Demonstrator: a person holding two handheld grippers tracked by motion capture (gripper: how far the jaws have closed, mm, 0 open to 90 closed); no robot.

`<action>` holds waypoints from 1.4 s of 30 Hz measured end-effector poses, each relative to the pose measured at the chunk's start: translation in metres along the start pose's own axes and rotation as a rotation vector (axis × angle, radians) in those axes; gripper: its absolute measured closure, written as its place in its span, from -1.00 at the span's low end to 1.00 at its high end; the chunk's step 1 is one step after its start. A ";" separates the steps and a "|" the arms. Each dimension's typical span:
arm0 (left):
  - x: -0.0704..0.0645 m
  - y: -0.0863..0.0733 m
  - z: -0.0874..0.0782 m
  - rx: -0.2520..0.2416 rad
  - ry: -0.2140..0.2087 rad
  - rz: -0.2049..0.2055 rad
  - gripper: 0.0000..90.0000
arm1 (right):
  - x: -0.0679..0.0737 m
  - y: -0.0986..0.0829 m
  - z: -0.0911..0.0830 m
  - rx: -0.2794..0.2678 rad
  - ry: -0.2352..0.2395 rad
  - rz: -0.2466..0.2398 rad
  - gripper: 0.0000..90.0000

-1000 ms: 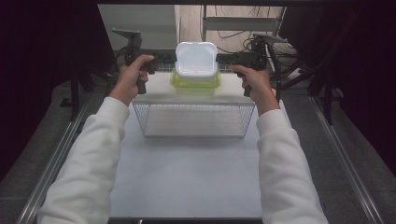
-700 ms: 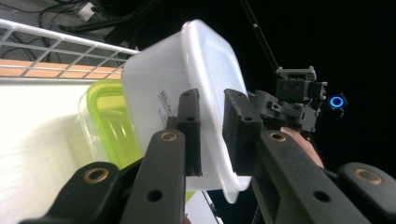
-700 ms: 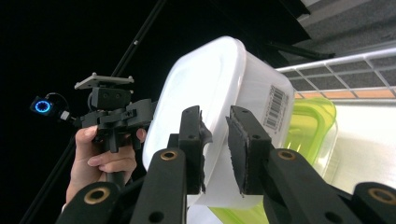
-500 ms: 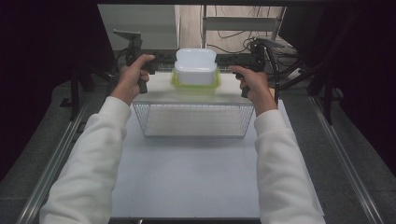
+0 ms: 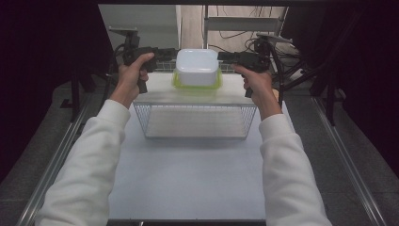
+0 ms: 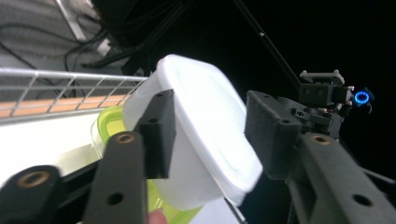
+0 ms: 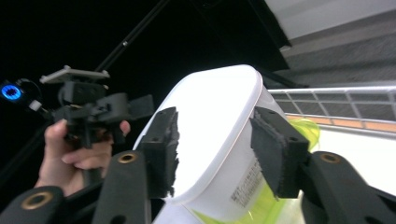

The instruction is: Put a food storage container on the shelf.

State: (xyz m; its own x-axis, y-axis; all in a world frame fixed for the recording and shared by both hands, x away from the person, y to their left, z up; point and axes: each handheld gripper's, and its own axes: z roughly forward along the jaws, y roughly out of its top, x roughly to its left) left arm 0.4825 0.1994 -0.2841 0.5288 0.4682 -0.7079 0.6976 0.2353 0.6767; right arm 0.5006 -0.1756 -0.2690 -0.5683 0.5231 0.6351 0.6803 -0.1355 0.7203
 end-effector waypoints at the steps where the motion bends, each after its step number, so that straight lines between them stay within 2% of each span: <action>1: -0.003 -0.001 -0.002 0.004 0.018 0.027 0.12 | 0.002 0.000 -0.004 0.000 -0.009 -0.025 0.07; 3: -0.009 -0.005 -0.007 0.024 0.045 0.087 0.06 | 0.006 -0.002 -0.010 0.000 -0.018 -0.058 0.02; 5: -0.014 -0.010 -0.011 0.050 0.058 0.129 -0.02 | 0.009 -0.005 -0.017 0.001 -0.021 -0.083 -0.05; 8: -0.021 -0.020 -0.021 0.065 0.074 0.182 -0.13 | 0.015 -0.014 -0.030 0.031 -0.053 -0.159 -0.16; 10: -0.024 -0.028 -0.028 0.074 0.078 0.210 -0.17 | 0.017 -0.021 -0.038 0.048 -0.063 -0.180 -0.20; 13: -0.032 -0.042 -0.038 0.082 0.115 0.262 -0.21 | 0.018 -0.029 -0.047 0.066 -0.071 -0.197 -0.22; 15: -0.033 -0.051 -0.042 0.084 0.109 0.269 -0.22 | 0.019 -0.035 -0.054 0.078 -0.080 -0.212 -0.22; 17: -0.034 -0.061 -0.047 0.096 0.124 0.295 -0.23 | 0.018 -0.042 -0.059 0.085 -0.084 -0.235 -0.23; 21: -0.034 -0.079 -0.052 0.117 0.121 0.310 -0.24 | 0.020 -0.056 -0.066 0.118 -0.105 -0.274 -0.23; 27: -0.033 -0.112 -0.057 0.171 0.144 0.356 -0.25 | 0.018 -0.085 -0.077 0.171 -0.137 -0.340 -0.23; 38: -0.021 -0.171 -0.066 0.236 0.172 0.381 -0.28 | -0.001 -0.142 -0.096 0.217 -0.142 -0.350 -0.23; 42: -0.012 -0.196 -0.068 0.264 0.204 0.387 -0.28 | -0.010 -0.162 -0.100 0.245 -0.139 -0.335 -0.23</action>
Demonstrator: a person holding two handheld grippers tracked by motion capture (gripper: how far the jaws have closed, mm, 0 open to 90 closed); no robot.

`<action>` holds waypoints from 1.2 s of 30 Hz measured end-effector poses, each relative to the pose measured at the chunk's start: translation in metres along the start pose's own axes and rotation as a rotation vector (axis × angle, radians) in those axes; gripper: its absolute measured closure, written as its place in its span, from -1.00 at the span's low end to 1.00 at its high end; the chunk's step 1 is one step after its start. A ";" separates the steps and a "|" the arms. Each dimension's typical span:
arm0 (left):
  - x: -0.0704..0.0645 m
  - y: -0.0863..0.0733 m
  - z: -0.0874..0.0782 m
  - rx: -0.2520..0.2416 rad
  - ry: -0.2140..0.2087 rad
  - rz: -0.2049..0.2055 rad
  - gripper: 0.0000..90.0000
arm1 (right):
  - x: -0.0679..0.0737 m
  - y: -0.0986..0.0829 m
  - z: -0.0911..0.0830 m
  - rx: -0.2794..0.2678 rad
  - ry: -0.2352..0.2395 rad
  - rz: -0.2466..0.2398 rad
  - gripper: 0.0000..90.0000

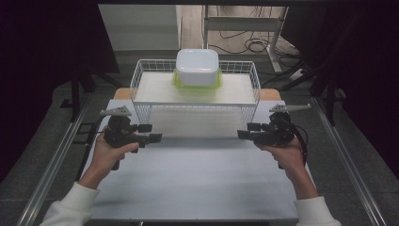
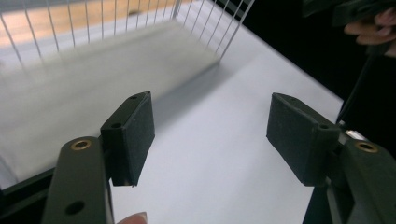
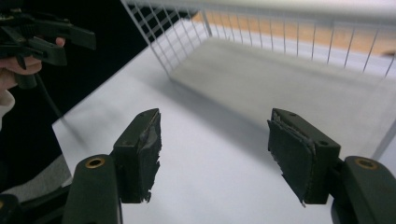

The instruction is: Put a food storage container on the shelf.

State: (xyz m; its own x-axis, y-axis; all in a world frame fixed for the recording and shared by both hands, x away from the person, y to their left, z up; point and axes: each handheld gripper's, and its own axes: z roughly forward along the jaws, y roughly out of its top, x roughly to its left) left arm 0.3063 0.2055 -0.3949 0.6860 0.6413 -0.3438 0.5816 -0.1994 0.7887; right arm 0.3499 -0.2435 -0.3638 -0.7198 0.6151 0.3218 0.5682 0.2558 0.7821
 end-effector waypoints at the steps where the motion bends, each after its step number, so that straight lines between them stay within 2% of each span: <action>1: 0.000 -0.006 0.002 0.012 0.006 -0.001 -0.28 | -0.001 -0.006 0.001 0.011 0.000 0.002 -0.23; 10: 0.004 -0.048 0.023 0.084 0.012 -0.032 -0.28 | -0.010 -0.051 0.008 0.093 -0.016 0.039 -0.23; 12: 0.007 -0.055 0.026 0.092 0.022 -0.040 -0.28 | -0.015 -0.061 0.011 0.105 -0.019 0.049 -0.23; 14: 0.010 -0.063 0.029 0.117 0.038 -0.043 -0.29 | -0.019 -0.068 0.015 0.141 -0.033 0.058 -0.23; 17: 0.012 -0.069 0.031 0.132 0.055 -0.040 -0.29 | -0.022 -0.074 0.019 0.152 -0.040 0.067 -0.23; 27: 0.017 -0.074 0.031 0.119 0.056 -0.060 -0.32 | -0.024 -0.084 0.014 0.133 -0.052 0.071 -0.26; 36: 0.018 -0.074 0.030 0.113 0.066 -0.065 -0.34 | -0.024 -0.084 0.016 0.137 -0.055 0.064 -0.28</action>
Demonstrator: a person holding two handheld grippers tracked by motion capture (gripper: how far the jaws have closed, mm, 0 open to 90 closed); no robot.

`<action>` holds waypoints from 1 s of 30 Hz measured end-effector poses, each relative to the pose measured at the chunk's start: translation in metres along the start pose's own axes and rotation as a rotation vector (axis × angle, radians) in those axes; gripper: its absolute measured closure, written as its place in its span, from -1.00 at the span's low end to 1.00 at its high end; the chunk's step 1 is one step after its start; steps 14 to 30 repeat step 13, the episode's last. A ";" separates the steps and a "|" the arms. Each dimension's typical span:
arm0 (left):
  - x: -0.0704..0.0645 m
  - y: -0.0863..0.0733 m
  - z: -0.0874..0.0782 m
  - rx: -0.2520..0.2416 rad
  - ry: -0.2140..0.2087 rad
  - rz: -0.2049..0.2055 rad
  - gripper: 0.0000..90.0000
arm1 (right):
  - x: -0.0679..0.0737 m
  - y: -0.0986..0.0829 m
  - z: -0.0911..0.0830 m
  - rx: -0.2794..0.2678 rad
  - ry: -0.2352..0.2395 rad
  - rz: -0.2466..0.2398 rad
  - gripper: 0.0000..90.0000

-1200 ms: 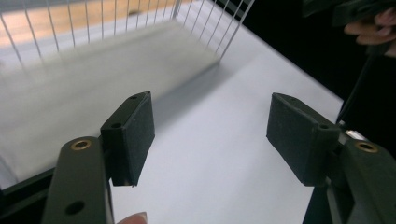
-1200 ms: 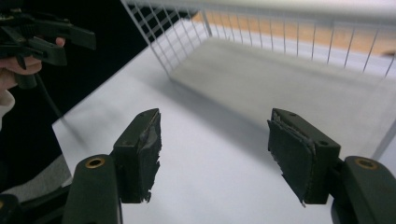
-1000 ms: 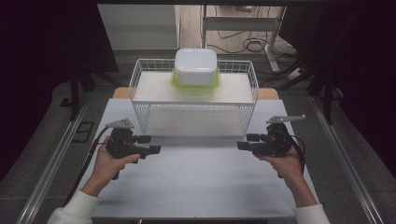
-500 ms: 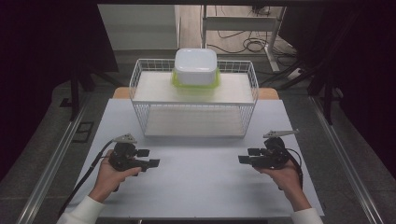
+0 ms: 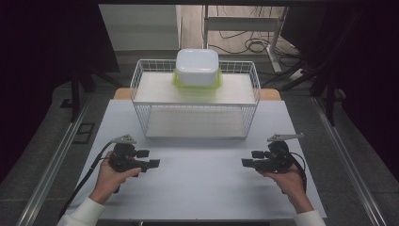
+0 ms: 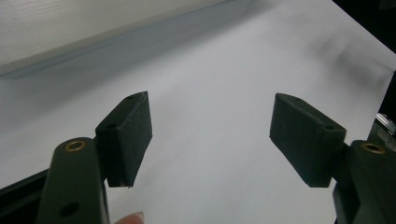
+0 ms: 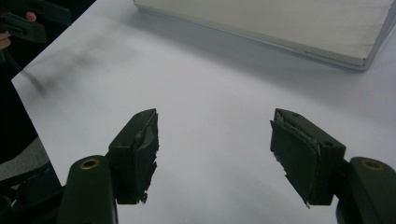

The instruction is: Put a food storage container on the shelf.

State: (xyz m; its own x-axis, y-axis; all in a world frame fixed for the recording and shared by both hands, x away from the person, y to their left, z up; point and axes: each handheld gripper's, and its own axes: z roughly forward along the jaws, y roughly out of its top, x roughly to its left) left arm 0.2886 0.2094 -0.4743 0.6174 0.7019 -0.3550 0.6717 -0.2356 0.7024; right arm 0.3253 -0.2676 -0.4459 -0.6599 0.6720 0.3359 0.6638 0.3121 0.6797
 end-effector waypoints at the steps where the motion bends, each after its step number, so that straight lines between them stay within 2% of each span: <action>1: 0.000 0.000 0.000 -0.001 0.000 0.000 -0.34 | 0.000 0.000 0.000 -0.001 0.000 -0.002 -0.29; 13: -0.001 0.000 -0.001 -0.012 0.010 -0.004 -0.37 | 0.001 0.000 0.000 -0.012 -0.013 -0.018 -0.37; 30: -0.001 0.000 -0.001 -0.012 0.010 -0.004 -0.37 | 0.001 0.000 0.000 -0.012 -0.013 -0.018 -0.37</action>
